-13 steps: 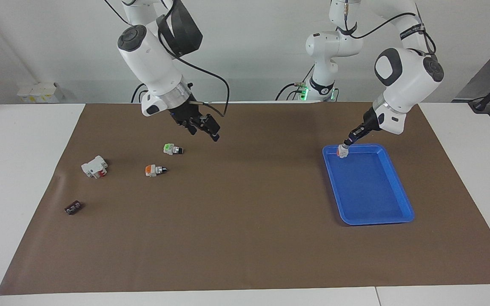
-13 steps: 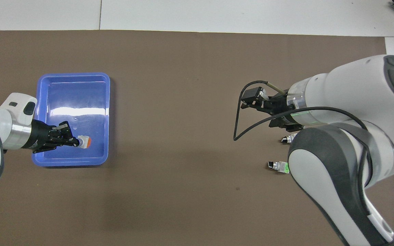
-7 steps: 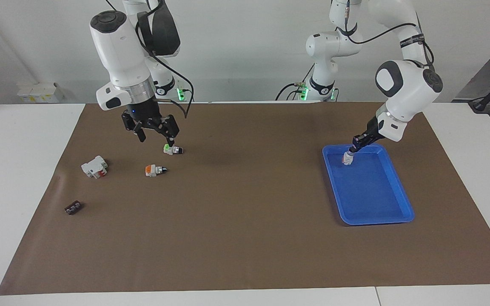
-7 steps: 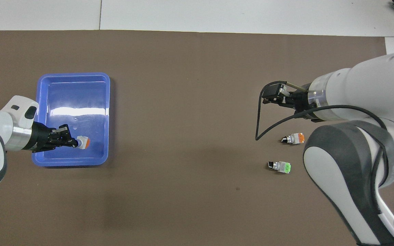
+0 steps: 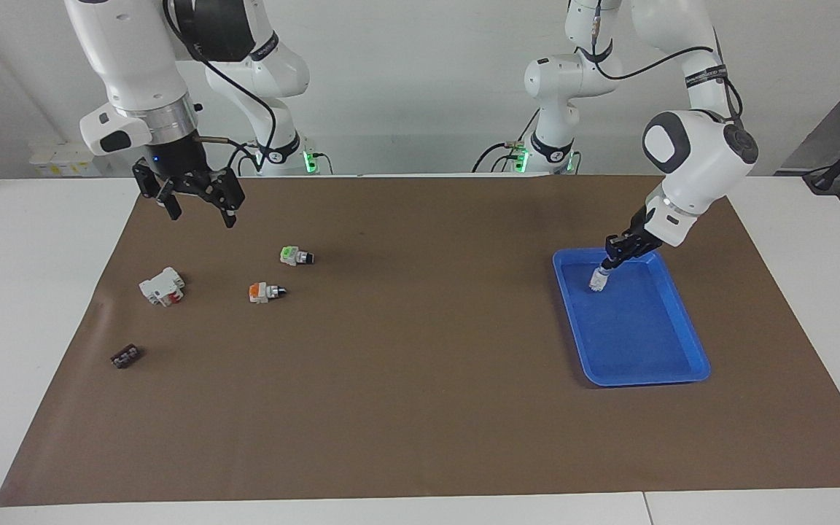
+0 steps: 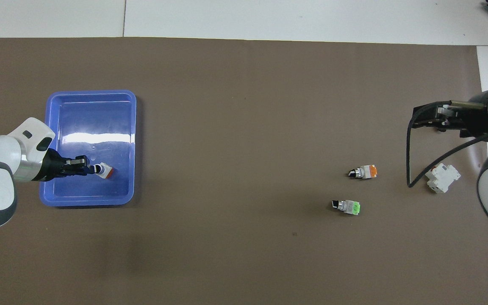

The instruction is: Turn and place switch with both arms

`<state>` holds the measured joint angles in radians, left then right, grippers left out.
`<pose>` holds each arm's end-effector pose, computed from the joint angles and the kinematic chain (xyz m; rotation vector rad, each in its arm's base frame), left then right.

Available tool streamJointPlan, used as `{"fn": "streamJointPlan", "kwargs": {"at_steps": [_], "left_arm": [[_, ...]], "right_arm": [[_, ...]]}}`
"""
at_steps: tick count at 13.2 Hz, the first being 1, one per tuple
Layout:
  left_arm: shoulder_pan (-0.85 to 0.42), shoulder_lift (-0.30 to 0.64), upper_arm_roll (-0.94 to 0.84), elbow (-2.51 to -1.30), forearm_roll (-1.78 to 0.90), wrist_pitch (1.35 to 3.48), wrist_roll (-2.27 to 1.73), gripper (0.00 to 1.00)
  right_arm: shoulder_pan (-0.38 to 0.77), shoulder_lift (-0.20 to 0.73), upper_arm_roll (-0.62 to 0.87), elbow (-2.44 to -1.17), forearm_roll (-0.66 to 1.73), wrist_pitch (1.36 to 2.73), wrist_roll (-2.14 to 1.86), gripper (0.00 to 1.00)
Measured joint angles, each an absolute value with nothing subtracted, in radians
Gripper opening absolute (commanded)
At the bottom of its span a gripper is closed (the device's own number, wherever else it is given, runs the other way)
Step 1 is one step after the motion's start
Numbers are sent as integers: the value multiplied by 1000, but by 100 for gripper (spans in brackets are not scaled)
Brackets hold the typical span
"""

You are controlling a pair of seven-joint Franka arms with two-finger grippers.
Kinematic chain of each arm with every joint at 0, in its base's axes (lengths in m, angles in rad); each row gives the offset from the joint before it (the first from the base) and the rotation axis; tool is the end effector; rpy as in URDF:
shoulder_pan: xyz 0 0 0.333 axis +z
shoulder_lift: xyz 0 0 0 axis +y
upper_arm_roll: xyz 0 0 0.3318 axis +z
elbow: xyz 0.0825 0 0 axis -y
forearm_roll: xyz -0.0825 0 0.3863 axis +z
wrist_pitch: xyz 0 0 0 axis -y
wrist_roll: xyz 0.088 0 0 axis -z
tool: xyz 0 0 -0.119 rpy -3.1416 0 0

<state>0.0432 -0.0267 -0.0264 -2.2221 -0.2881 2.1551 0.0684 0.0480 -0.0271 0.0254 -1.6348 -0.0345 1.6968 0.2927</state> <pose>0.5197 -0.0057 0.3871 2.8991 0.1639 -0.0435 0.5596 0.0376 0.6245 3.1016 -0.3370 0.1467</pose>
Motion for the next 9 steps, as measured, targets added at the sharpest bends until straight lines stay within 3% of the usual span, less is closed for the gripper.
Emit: {"fn": "streamJointPlan", "kwargs": {"at_steps": [2,4,6,7,9], "left_arm": [[43,-27,-30,-2221,-288,2157,82,26],[43,-27,-31,-2214,-287,2158,89,51],[43,-28,-32,-2184,-270,2163,122,89],[43,-30,-32,-2156,-245,2167,141,99],[43,-42,-32,-2093,-200,2167,154,99]], "right_arm": [[139,-27,-86,-1620,-34,1662,275,100],[124,-28,-107,-1631,-21,1635,225,100],[72,-31,-89,-1640,1,1630,198,100],[58,-33,-85,-1641,7,1630,192,100],[57,-46,-81,-1640,7,1624,188,100]]}}
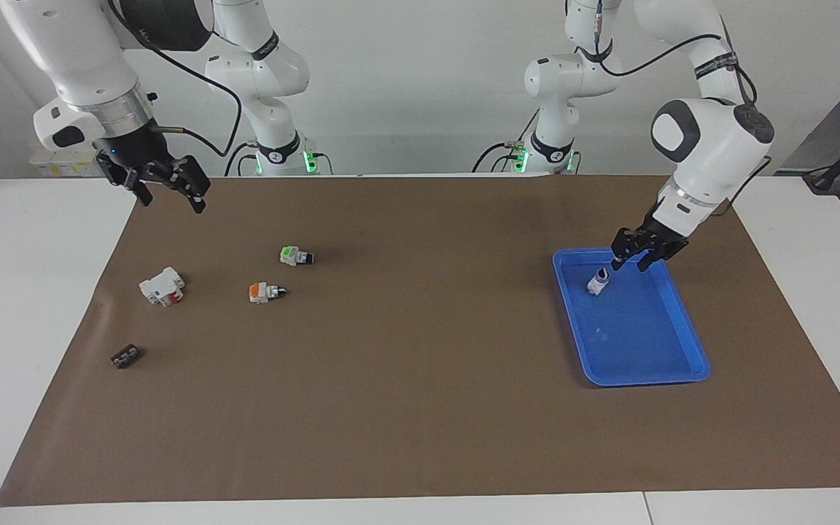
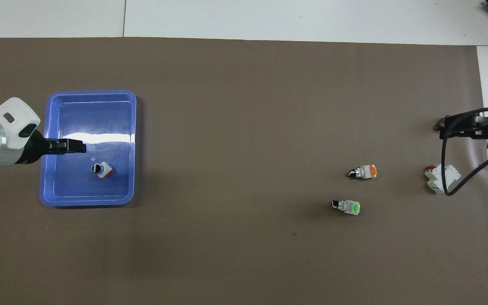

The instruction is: Turn and place switch with both arms

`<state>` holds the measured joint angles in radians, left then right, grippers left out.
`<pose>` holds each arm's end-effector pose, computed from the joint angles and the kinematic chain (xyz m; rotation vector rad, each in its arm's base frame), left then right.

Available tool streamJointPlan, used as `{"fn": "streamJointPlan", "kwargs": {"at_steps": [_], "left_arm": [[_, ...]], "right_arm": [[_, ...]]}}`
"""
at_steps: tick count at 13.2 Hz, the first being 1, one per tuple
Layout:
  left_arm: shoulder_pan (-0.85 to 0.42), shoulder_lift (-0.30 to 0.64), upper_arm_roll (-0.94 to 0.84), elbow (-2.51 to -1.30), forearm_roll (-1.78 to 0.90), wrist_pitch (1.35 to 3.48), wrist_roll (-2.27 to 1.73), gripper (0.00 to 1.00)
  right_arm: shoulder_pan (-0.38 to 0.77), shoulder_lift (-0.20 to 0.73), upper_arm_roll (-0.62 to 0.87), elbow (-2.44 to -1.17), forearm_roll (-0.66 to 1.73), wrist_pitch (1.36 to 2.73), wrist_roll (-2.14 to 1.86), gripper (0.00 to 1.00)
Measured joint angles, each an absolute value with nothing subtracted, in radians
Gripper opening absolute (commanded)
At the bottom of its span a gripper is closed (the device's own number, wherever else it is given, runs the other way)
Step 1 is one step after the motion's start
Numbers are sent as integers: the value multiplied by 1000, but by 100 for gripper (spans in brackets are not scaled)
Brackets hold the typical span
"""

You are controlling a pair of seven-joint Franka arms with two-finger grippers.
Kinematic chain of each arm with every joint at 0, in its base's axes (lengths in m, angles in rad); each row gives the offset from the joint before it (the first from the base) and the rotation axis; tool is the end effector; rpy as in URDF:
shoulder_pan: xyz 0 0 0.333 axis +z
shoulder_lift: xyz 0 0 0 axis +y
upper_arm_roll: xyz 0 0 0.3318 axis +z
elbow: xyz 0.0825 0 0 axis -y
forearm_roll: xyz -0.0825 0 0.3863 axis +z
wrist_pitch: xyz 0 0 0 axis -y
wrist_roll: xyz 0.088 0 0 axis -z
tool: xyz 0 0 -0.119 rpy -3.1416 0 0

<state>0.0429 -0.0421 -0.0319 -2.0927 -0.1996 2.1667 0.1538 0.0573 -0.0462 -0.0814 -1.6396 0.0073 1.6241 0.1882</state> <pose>0.5509 -0.0038 0.4557 2.9748 -0.0598 0.1931 0.5466 -0.0134 0.6257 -3.1101 0.3318 -0.0462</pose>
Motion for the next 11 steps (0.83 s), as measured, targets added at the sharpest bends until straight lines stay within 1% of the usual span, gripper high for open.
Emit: {"fn": "streamJointPlan", "kwargs": {"at_steps": [2,3,5,9,11], "left_arm": [[43,-71,-35,-2045,-188,2154,159,99],[42,-87,-37,-2012,-187,2111,160,99],[42,-105,-40,-1907,-186,1967,160,100],[42,-106,-41,-1702,-96,1799,160,100],[42,-81,-41,-1597,-90,1670,161,100]], "right_arm": [[58,-62,-79,-1629,-1,1585,186,100],[58,-68,-78,-1622,-16,1567,178,100],[60,-73,-75,-1619,-27,1548,159,100],[73,-72,-73,-1619,-27,1527,158,100],[73,-72,-73,-1620,-27,1527,158,100]]}}
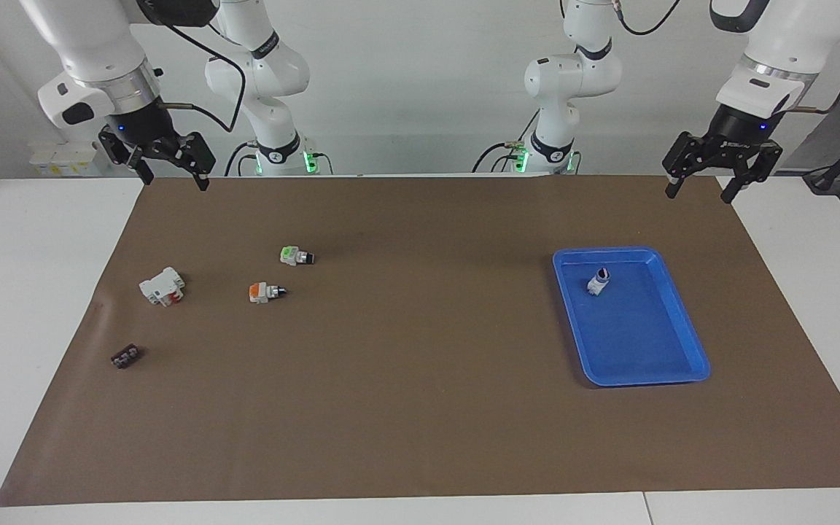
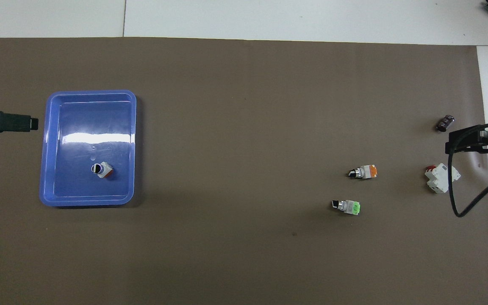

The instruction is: Turn and place switch with both arms

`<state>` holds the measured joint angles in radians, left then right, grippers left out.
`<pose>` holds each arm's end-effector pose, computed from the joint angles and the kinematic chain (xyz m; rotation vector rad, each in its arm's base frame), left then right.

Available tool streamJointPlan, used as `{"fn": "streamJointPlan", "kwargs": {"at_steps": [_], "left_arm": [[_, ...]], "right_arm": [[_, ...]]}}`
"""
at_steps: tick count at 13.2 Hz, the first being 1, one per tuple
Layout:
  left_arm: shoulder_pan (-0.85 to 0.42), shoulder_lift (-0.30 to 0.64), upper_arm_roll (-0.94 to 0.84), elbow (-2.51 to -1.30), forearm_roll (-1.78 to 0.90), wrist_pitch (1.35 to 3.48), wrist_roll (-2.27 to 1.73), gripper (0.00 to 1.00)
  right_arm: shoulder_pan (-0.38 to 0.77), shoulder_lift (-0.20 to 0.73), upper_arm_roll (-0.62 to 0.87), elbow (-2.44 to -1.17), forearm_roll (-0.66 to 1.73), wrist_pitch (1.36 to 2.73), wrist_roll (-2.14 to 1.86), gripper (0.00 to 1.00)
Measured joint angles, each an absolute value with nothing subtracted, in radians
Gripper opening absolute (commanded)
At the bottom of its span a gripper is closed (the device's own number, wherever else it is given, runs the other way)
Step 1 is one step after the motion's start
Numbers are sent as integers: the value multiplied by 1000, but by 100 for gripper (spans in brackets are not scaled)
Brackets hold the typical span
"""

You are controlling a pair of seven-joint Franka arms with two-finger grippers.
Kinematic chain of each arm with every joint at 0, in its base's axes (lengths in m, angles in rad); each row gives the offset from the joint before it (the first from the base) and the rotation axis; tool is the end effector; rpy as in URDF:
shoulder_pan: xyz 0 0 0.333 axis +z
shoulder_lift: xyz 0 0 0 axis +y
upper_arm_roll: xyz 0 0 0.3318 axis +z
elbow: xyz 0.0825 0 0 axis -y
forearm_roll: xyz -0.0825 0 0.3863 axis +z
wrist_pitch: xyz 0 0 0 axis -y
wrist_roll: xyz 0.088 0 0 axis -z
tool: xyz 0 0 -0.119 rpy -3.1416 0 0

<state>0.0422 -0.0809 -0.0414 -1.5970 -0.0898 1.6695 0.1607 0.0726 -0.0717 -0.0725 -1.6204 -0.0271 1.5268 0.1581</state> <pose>0.5418 -0.0105 0.6701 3.0485 -0.2414 0.2448 0.5283 -0.0048 0.6399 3.1080 -0.2471 -0.0316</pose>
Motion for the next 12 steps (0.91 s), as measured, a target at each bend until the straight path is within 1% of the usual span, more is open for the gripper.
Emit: {"fn": "streamJointPlan", "kwargs": {"at_steps": [2,4,12], "left_arm": [[42,-46,-41,-1511,-89,1562,161,100],[43,-26,-41,-1480,-89,1514,161,100],[42,-16,-43,-1475,-85,1440,160,100]], "right_arm": [[73,-72,-69,-1621,-27,1527,158,100],[73,-72,-68,-1622,-27,1527,158,100],[73,-72,-68,-1625,-27,1535,158,100]]}}
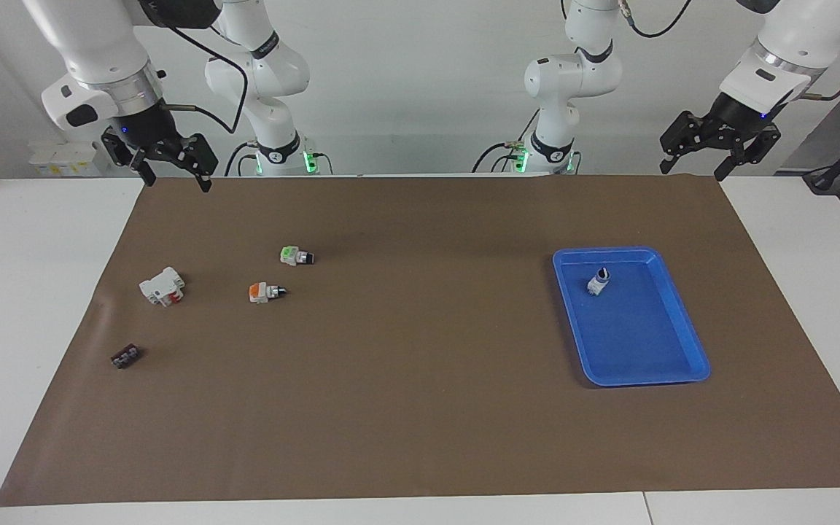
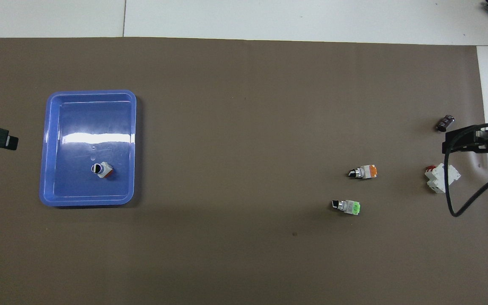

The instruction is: Turn and place switch with both arms

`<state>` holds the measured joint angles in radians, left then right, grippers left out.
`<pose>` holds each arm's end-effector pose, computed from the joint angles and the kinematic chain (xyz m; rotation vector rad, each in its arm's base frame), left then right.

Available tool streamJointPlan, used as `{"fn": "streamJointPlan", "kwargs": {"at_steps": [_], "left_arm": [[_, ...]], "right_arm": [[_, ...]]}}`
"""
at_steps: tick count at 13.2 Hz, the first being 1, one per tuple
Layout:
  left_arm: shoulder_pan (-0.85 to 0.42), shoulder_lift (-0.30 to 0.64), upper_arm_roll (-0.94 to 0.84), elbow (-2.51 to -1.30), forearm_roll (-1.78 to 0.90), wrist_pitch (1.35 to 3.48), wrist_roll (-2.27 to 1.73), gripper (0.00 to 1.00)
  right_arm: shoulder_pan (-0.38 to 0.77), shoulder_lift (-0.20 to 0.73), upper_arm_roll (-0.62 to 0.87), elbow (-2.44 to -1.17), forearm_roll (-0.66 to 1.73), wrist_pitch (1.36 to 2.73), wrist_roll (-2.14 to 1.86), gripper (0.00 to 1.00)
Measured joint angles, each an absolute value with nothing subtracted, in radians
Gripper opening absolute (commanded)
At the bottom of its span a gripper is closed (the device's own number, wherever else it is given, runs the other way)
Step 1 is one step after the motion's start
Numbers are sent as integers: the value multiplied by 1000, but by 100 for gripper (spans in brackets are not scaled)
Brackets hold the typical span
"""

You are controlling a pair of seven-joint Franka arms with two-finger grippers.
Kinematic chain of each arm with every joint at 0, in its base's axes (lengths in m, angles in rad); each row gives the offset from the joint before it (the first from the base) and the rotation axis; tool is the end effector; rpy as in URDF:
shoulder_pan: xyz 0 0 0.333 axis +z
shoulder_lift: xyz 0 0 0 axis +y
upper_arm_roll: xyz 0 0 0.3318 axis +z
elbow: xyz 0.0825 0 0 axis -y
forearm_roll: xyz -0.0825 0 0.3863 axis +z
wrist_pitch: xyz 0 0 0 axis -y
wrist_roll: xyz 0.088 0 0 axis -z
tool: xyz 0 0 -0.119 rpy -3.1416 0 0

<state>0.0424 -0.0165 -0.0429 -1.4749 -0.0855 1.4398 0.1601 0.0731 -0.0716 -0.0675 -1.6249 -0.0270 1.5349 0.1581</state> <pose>0.5373 -0.0116 0.6713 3.0450 -0.2609 -0.0181 0.5292 -0.0017 0.6384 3.1087 -0.2383 -0.0260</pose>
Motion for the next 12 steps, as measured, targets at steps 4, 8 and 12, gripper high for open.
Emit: {"fn": "streamJointPlan", "kwargs": {"at_steps": [4,8,12], "left_arm": [[43,-20,-41,-1492,-52,1431,159,100],[42,-24,-43,-1498,-31,1429,70,100],[39,-26,-45,-1499,-30,1426,43,100]], "right_arm": [[73,-72,-67,-1625,-27,1535,158,100],[73,-72,-67,-1625,-27,1535,158,100],[73,-72,-66,-1625,-27,1535,158,100]]}}
